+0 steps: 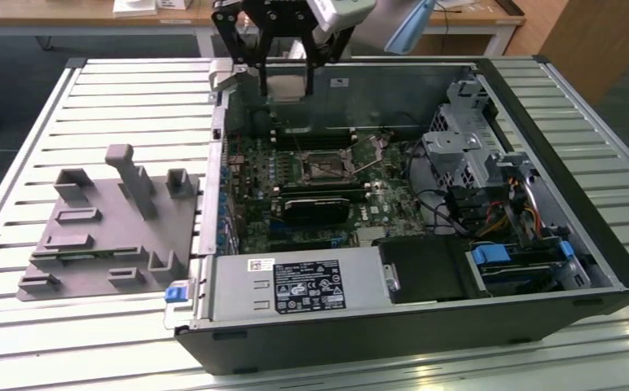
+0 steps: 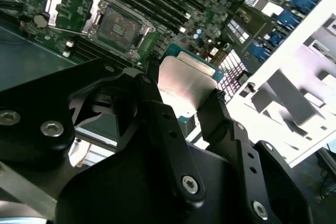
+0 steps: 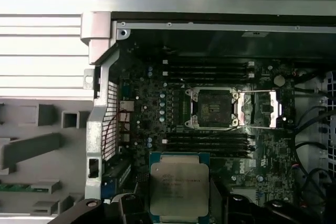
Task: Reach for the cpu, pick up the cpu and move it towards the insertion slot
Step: 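Pick up the cpu and move it towards the insertion slot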
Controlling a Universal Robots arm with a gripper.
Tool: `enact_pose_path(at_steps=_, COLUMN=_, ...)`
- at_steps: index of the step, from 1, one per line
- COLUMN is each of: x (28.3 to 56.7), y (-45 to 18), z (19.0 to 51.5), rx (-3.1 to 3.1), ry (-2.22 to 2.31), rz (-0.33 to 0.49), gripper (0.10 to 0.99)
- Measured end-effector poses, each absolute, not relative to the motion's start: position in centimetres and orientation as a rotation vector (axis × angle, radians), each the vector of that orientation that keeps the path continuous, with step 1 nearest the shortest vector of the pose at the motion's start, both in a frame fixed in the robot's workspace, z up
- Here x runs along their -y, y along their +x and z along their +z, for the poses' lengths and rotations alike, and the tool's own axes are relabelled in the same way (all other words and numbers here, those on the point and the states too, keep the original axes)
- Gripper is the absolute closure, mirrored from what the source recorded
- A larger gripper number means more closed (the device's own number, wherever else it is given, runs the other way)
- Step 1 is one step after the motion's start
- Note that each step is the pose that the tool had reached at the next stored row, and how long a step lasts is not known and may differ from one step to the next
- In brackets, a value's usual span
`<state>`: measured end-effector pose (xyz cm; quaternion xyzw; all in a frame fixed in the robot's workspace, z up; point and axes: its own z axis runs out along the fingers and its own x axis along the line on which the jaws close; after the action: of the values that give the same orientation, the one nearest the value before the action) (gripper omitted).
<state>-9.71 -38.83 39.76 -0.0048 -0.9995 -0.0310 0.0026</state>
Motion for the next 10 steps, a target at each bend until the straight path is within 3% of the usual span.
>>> enact_pose_path(at_steps=10, x=38.1, y=-6.6, z=39.7, rx=3.136, ry=-0.015, rz=-0.102, gripper=0.545)
